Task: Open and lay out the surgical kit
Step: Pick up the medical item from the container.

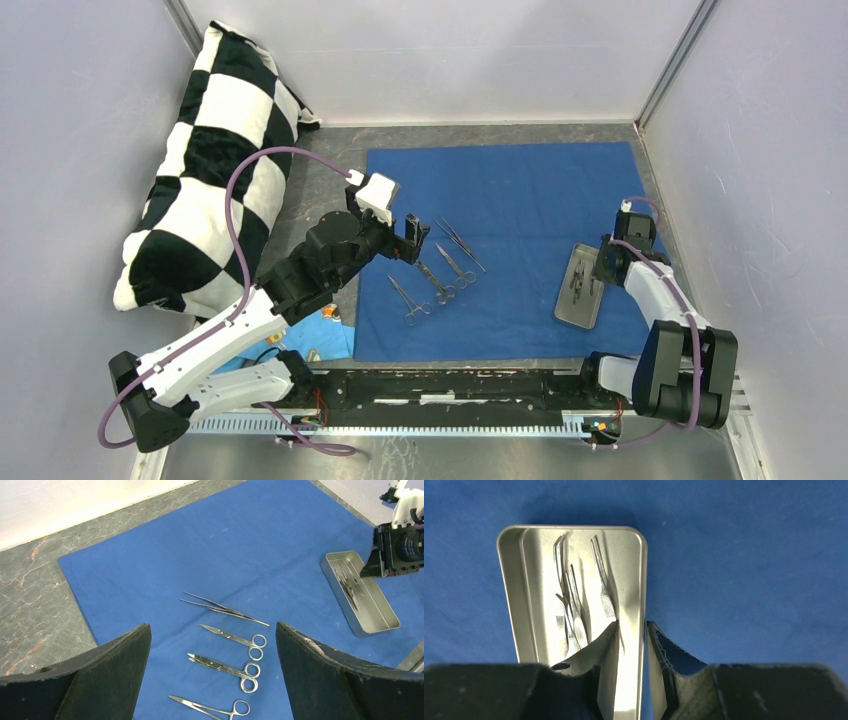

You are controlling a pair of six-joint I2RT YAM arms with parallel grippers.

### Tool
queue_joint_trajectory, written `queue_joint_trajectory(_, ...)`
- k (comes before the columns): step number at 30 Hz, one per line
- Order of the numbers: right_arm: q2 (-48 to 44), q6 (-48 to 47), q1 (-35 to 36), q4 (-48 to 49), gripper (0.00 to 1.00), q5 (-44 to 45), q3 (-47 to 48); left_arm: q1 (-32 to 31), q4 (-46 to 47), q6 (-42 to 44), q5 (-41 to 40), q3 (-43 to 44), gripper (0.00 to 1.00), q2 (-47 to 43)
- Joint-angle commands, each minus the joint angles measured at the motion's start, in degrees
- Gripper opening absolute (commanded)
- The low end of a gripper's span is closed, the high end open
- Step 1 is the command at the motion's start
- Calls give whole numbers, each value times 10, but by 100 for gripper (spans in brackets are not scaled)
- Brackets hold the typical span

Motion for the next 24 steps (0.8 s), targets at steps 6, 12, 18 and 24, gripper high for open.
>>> queue_joint_trajectory(6, -42, -53, 0, -1, 37, -60, 50, -5, 20, 23, 5, 0, 100, -2)
queue_joint_trajectory(12, 9, -48, 0, 32, 34, -81, 58, -8, 20, 24, 1, 0, 100, -1)
queue_joint_trajectory(18, 46, -37, 0, 55, 30, -53, 58, -8, 20, 26, -1, -1, 100, 0)
queue_joint_trajectory(24, 66, -28, 0, 82, 25, -48, 28, -8, 19, 26, -2, -1, 100, 3)
